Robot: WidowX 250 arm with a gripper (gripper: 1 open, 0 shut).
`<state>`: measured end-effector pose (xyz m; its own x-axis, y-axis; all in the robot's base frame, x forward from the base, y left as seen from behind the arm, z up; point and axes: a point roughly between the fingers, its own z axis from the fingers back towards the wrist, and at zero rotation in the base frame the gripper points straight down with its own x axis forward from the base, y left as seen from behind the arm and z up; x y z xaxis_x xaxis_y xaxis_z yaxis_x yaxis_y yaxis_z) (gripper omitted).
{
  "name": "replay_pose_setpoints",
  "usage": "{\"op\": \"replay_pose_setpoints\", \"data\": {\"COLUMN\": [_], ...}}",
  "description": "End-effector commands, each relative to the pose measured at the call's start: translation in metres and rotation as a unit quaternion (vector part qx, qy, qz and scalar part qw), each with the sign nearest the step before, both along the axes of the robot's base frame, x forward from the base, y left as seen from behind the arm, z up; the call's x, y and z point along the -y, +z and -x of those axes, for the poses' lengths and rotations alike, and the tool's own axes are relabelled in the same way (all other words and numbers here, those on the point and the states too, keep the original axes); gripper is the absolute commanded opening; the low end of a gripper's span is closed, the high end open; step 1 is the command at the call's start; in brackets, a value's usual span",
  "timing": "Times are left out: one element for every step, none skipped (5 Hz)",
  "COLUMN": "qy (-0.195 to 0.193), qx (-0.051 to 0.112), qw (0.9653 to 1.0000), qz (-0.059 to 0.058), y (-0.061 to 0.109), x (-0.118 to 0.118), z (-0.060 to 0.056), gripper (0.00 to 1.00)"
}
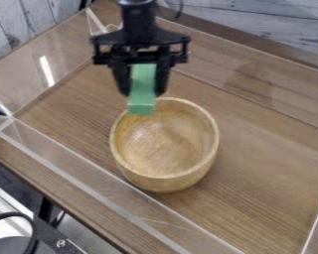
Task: Remove the green block from inside the brown bowl and put it on the table
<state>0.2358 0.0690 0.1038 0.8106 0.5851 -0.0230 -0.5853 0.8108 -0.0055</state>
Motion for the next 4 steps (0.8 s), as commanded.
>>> {"op": "replay_pose_setpoints", "data": {"qy": [-0.023, -0.039, -0.063, -0.103], "qx": [0.025, 0.039, 0.051, 0.068], "qw": [0.9994, 0.9984, 0.9966, 0.9924], "qz": [-0.011, -0.009, -0.011, -0.009], "y": [0.003, 0.014, 0.020, 0.030], "x": [0.011, 0.025, 0.034, 0.054], "z": [0.014, 0.020, 0.009, -0.013], "gripper": [0.00, 0.00, 0.00, 0.00]}}
